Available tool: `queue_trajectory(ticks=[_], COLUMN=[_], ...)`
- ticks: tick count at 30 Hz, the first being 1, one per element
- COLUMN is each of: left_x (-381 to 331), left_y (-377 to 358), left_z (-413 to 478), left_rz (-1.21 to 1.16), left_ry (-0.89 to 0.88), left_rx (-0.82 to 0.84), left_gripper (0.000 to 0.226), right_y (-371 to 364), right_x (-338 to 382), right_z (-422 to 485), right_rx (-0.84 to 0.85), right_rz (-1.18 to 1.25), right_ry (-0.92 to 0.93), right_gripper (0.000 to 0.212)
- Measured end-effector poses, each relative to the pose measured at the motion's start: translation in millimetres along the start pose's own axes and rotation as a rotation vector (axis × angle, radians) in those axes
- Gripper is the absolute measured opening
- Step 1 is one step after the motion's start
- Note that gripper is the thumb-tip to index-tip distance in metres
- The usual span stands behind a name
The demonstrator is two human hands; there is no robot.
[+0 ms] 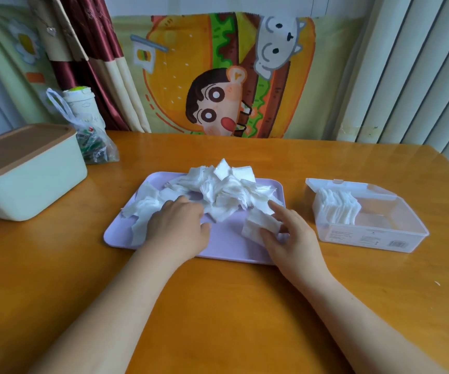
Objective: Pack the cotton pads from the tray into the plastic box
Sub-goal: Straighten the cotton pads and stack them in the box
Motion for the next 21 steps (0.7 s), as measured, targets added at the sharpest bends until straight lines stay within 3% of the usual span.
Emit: queue_trajectory(ticks=[3, 6, 12, 17, 21], left_x=[14, 7, -25, -20, -15], left_y=[-13, -20, -34, -39, -43], left_z=[-13, -14, -1, 9, 12], left_rz=[-0.005, -0.206, -0.497, -0.610, -0.686], left_ry=[0.018, -0.050, -0.106, -0.018, 0.016], left_rx=[0.047, 0.031, 0.134, 0.194, 0.097], left_gripper=[0.025, 0.018, 0.010, 0.040, 0.029], right_y=[-1, -1, 12, 11, 9], right_x=[-1, -2, -3, -6, -8], right_z=[0, -1, -1, 1, 2], right_rx=[0.048, 0.066, -0.071, -0.069, -0.058], right_rz=[0.041, 0.075, 0.087, 0.083, 0.081], right_ry=[-0.070, -0.133, -0.169, -0.173, -0.184], right_gripper=[0.060, 0.057, 0.046, 0.046, 0.045])
Point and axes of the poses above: each hand's wrist, its own z-axis towards the middle knuckle, its own y-axis out of the back of the hand, x = y × z, the point moved 6 cm from there along z, towards the middle knuckle, and after that the axes turned 4 degrees about -z, right-handed, at the moved point
